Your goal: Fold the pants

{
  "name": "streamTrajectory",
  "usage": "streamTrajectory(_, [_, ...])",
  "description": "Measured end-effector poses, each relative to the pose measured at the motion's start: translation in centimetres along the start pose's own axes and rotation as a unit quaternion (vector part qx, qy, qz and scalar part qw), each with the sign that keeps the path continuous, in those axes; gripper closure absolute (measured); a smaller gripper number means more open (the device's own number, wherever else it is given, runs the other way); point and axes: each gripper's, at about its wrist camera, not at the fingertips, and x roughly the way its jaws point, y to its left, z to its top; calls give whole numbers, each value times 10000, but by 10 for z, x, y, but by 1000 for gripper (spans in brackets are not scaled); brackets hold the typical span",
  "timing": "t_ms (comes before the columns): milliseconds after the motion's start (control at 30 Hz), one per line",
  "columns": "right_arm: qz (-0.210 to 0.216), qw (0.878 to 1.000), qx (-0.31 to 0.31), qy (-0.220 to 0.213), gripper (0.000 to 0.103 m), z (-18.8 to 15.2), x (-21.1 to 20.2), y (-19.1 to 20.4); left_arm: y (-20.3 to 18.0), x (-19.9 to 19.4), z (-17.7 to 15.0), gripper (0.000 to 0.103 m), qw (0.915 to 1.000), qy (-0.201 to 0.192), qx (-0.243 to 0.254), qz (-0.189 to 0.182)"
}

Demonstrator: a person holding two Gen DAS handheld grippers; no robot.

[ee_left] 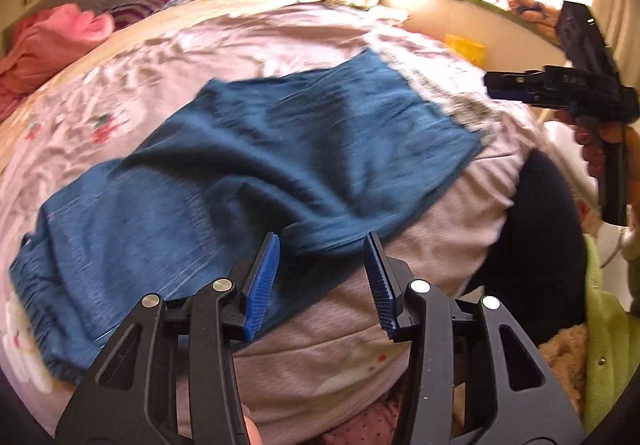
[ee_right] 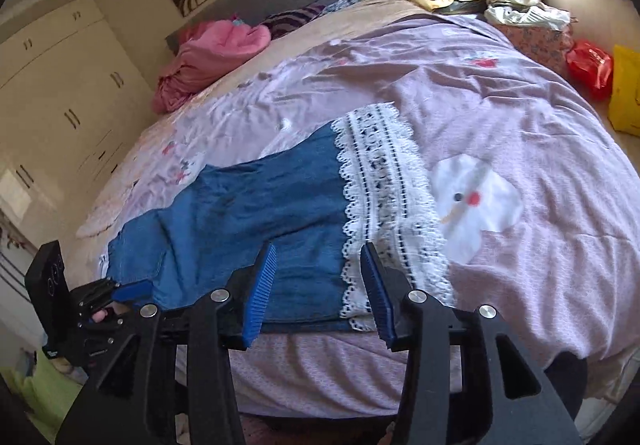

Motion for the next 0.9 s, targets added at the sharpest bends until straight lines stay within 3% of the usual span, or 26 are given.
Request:
streamTrajectory(133, [-186,9991,-119,374,60,-2,30,-2,18,1,-9,67,9985,188,-116,508])
streamTrajectory(200, [-376,9980,-34,513,60,-6,37,-12,28,-2,-14,59,9974,230,-239,645])
streamTrajectory(300, [-167,9985,215,470,60,-12,35,-24,37,-13,-22,56,9972,172,-344,646])
streamTrajectory(533, [-226,9983,187,499,60,-11,37,-21,35,-6,-24,56,9958,299,-34,861])
streamTrajectory(600, [-223,9983,149,514,60,-12,36,-21,42,-6,-27,56,9955,350,-145,863])
streamTrajectory(733, [-256,9981,86,559,60,-12,37,-22,73,-17,-32,56,9879,314,-410,1459])
streamTrajectory(767, [-248,9981,67,561,60,-13,37,-22,82,-21,-34,57,9873,314,-511,1470])
streamTrajectory(833, [-255,9981,36,562,60,-14,38,-23,96,-28,-37,57,9904,282,-756,1122])
streamTrajectory(900, [-264,9981,21,560,60,-15,39,-23,94,-29,-39,57,9910,314,-604,1152])
